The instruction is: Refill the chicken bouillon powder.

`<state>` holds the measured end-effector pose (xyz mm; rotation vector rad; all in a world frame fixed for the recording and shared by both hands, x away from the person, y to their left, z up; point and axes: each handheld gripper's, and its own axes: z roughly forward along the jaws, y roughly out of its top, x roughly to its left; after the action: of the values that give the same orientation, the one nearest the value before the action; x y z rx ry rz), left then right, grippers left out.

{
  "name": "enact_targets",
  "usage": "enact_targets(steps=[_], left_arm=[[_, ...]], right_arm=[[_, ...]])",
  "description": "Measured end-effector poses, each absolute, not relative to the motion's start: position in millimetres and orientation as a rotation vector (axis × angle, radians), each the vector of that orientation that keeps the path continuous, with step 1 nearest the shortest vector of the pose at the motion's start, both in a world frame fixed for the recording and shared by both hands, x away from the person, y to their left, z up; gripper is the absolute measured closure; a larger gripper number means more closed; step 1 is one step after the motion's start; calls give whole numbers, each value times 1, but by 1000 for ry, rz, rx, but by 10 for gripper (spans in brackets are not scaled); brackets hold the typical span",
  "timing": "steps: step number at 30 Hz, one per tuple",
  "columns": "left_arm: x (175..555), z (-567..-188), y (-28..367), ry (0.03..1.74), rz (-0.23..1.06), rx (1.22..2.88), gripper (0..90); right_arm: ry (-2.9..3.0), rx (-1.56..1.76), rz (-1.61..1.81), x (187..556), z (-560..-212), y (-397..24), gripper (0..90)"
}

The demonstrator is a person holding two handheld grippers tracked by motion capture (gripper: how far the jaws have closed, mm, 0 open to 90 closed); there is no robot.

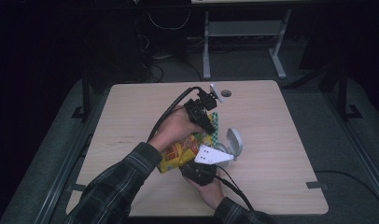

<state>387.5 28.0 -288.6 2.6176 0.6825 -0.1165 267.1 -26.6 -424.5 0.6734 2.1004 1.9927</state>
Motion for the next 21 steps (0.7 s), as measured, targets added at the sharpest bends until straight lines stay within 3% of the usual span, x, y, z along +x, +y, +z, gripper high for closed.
enact_targets(steps=[21], left_arm=[[388,-288,27,680,-118,2626,900]], right_arm=[[2097,673,1995,267,-424,-27,900]])
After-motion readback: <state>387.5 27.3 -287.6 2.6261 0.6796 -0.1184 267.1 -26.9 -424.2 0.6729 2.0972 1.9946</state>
